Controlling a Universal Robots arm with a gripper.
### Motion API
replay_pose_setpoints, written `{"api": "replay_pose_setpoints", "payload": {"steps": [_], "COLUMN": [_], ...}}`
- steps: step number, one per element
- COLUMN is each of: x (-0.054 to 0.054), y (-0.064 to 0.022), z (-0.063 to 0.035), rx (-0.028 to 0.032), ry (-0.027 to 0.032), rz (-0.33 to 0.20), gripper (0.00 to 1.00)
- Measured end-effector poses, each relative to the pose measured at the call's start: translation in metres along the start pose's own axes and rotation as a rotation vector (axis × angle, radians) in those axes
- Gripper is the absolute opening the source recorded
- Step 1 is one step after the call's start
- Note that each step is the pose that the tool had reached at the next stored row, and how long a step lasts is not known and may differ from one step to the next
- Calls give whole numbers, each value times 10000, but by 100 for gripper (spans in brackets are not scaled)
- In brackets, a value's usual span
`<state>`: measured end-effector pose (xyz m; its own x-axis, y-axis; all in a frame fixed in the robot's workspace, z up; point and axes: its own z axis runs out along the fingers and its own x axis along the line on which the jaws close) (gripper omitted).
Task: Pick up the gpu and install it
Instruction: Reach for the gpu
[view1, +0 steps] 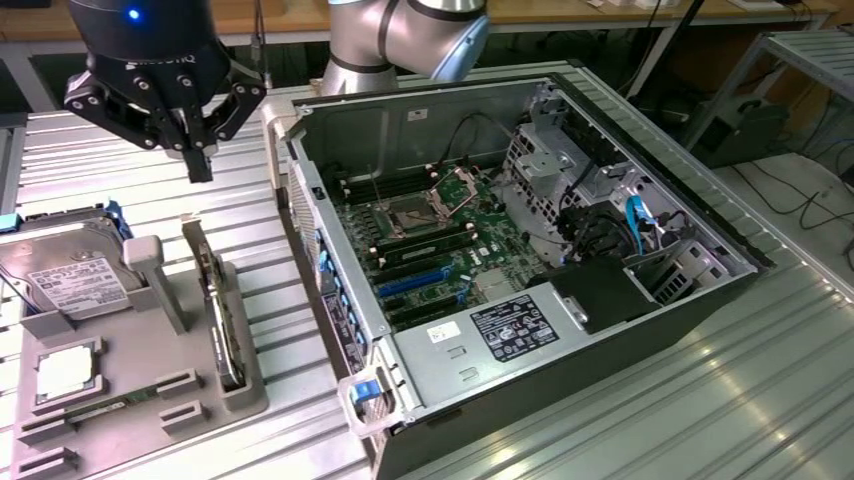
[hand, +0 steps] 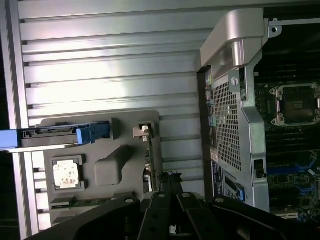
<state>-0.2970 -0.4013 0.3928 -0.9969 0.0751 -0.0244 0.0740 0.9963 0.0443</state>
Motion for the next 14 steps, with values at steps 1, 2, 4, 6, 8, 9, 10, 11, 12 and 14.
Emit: {"api": "replay_pose_setpoints", "payload": {"steps": [1, 2, 4, 6, 8, 9, 10, 11, 12, 14], "x": [11, 23, 45, 67, 91, 105, 117, 129, 162, 204], "y": [-1, -3, -6, -8, -11, -12, -13, -14, -19, -22], "z": [0, 0, 0, 0, 0, 0, 0, 0, 1, 0], "rx": [0, 0, -1, -1, -1, 0, -1, -1, -1, 0], "ry": [0, 0, -1, -1, -1, 0, -1, -1, -2, 0], "rz": [0, 0, 0, 0, -1, -1, 0, 0, 0, 0], "gripper": [11, 11, 11, 11, 11, 11, 11, 11, 11, 11]}}
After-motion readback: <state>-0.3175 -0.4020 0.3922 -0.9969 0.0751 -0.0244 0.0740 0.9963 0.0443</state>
